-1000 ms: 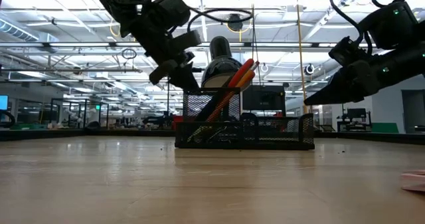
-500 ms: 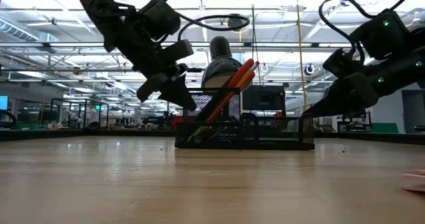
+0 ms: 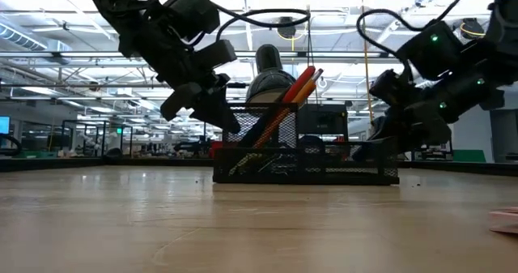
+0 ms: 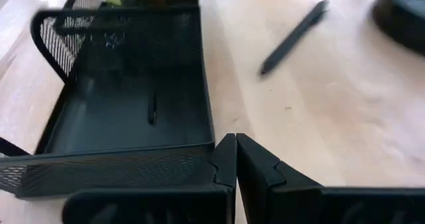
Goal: Pick and place office supplies into organizer
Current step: Put the black pen into the black desk organizer
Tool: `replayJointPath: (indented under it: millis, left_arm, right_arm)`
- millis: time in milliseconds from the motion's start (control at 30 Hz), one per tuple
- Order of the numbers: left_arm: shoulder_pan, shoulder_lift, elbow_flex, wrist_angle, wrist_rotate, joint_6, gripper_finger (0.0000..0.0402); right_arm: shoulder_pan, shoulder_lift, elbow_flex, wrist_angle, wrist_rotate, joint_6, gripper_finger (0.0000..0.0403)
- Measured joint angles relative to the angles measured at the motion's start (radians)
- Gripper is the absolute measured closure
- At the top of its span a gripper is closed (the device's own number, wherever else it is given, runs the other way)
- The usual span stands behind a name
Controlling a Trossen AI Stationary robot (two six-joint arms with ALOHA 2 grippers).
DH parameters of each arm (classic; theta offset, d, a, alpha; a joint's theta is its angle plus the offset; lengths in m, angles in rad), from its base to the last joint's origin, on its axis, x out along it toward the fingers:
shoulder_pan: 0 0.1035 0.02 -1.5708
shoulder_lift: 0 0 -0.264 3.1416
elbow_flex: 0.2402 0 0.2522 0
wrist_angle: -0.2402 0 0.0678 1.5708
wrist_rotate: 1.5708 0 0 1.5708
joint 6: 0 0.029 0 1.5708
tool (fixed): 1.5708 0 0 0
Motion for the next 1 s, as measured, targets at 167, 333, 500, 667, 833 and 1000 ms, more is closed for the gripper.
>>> replayJointPath:
  millis: [167,333,500,667,833,1000]
  left_arm:
    - [-0.022,0.000,0.000,-0.001,0.000,0.001,0.0401]
    - [-0.036,0.000,0.000,-0.017,-0.001,0.004,0.0401]
    - [-0.038,0.000,0.000,-0.018,-0.074,0.053,0.0400]
    - [-0.009,0.000,0.000,-0.020,-0.214,0.184,0.0399]
    - [0.086,0.000,0.000,-0.027,-0.111,0.346,0.0397]
    - [0.191,0.000,0.000,-0.031,0.123,0.471,0.0362]
  right_arm:
    - [-0.001,0.064,0.040,0.006,-0.045,-0.006,0.0403]
    - [0.000,0.061,0.048,0.004,-0.046,-0.013,0.0403]
    - [0.000,0.055,0.049,0.012,-0.037,-0.013,0.0403]
    - [-0.001,0.055,0.049,0.013,0.013,-0.013,0.0397]
    - [0.000,0.055,0.049,0.013,0.013,-0.018,0.0387]
    - [0.000,0.055,0.049,0.022,0.013,-0.019,0.0379]
